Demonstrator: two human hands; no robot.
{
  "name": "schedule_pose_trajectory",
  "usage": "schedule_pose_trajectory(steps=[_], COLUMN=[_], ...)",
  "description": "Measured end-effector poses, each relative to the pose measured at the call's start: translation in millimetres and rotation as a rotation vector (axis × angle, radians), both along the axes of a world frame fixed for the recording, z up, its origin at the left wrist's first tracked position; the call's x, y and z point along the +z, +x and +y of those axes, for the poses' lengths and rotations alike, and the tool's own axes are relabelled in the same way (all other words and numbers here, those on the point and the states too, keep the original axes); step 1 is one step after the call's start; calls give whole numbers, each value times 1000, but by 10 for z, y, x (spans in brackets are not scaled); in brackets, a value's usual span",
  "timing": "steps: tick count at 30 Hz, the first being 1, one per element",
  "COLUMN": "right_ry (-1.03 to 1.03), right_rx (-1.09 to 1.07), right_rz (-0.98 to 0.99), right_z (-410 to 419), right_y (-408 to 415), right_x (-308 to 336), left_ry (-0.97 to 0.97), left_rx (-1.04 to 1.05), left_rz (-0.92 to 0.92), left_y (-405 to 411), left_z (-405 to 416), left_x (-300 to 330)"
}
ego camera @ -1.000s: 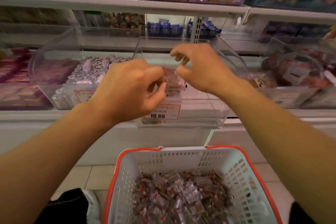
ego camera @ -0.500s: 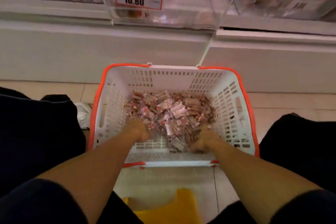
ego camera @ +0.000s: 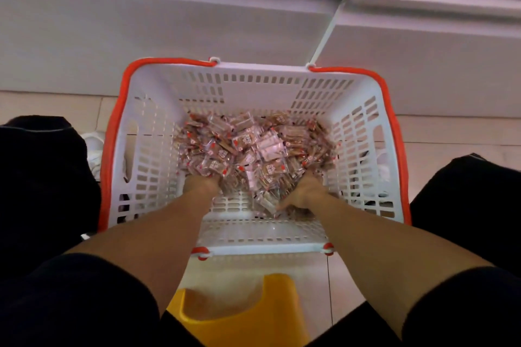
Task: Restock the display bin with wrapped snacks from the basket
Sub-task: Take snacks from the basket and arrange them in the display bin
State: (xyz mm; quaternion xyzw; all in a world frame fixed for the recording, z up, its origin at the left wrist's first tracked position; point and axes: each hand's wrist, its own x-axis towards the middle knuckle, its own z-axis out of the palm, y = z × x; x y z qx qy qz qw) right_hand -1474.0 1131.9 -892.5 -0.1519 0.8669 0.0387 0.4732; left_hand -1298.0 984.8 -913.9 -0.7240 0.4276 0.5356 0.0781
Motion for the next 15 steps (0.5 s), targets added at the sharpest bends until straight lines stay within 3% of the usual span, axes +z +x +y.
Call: schedule_pose_trajectory(steps=[4,11,15], right_ry=[-128,-185,-84], right_rx=[-77,-235,8], right_rz=[-35,-176,-177], right_z=[22,16,-28], right_y=[-88,-159,-11], right_x=[-37,31,65], left_ry=[-19,324,450], left_rx=[180,62,-47], left_rz=[109,194,243], left_y=[-80,-21,40], left_z=[20,56,73], left_x=[-50,29,256])
